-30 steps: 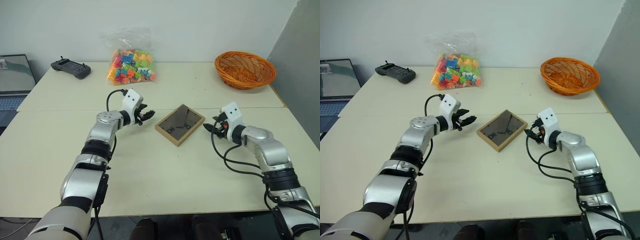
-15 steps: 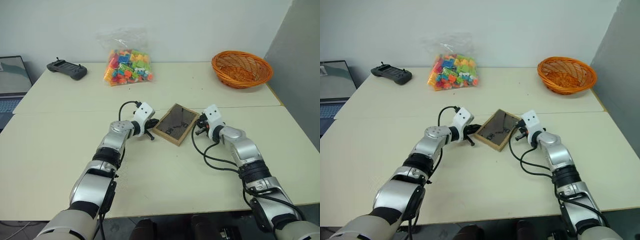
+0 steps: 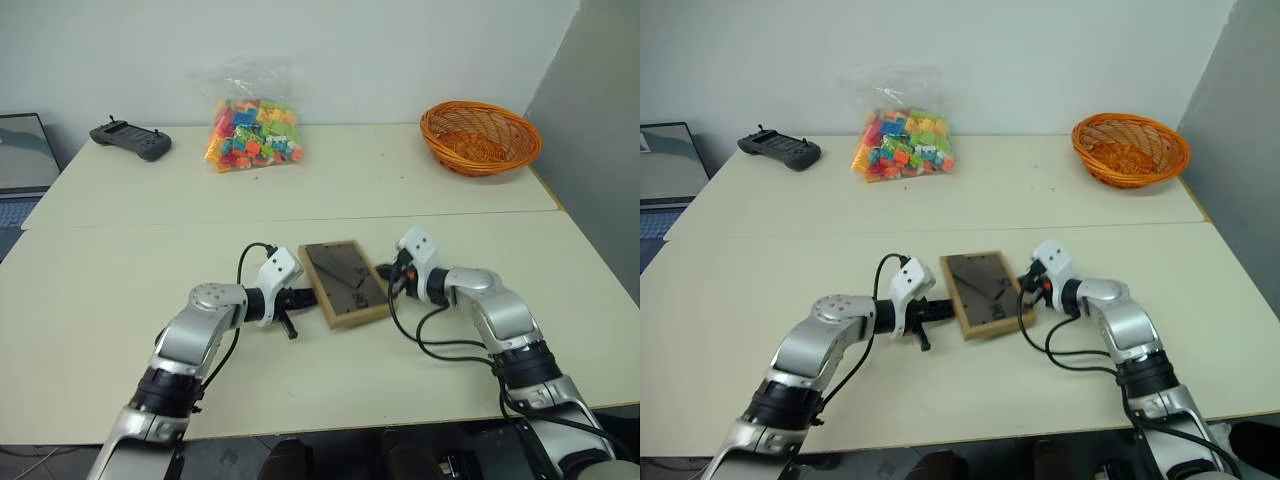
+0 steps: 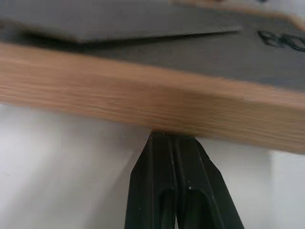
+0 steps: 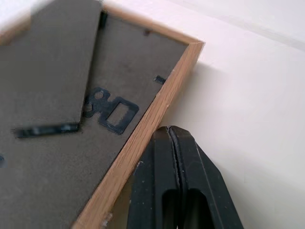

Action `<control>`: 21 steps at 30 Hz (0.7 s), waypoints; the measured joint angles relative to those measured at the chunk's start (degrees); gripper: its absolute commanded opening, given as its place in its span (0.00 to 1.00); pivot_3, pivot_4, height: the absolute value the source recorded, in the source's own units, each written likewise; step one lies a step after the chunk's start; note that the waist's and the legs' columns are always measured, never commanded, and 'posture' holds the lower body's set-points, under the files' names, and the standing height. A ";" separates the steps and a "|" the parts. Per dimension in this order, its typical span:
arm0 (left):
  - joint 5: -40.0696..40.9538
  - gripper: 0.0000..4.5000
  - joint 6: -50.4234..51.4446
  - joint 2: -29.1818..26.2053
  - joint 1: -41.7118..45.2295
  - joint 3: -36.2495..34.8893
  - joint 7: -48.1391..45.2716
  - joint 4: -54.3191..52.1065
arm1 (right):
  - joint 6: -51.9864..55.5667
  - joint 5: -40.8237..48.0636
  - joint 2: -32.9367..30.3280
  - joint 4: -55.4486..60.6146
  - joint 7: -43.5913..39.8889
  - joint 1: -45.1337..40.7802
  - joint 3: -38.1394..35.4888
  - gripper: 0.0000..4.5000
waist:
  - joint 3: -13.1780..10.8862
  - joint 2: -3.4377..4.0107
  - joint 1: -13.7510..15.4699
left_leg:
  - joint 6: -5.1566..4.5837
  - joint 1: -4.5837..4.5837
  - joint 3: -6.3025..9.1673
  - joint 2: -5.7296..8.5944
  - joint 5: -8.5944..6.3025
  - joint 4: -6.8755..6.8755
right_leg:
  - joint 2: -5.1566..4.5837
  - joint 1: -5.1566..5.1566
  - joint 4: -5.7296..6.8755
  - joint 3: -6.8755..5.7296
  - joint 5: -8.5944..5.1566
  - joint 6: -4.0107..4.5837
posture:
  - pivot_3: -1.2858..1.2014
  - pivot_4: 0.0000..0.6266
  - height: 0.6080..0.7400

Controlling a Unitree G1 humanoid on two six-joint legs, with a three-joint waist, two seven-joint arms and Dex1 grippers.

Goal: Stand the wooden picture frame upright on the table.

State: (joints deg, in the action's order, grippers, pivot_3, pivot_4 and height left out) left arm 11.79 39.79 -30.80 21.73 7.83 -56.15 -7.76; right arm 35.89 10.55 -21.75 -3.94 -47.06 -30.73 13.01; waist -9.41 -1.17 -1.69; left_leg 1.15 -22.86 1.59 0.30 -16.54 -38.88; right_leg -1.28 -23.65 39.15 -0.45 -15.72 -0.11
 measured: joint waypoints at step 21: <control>5.79 0.01 -0.32 -21.90 -9.95 -3.11 -7.12 -6.00 | 1.32 -0.36 -7.09 1.58 -4.42 0.89 2.19 0.01 | 0.00 0.01 0.48 | -0.04 0.10 0.08 0.03 -0.02 0.01 | -0.01 0.19 -0.10 -0.12 -0.01 0.00 | 0.52 0.24 1.00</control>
State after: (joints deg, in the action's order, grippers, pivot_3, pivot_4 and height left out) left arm 17.59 39.47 -52.70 11.78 4.72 -63.27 -13.76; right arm 37.21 10.19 -28.84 -2.36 -51.47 -29.84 15.20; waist -9.41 -1.16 -1.21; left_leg 1.11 -22.76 1.67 0.33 -16.56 -38.87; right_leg -1.29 -23.46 39.05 -0.57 -15.73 -0.11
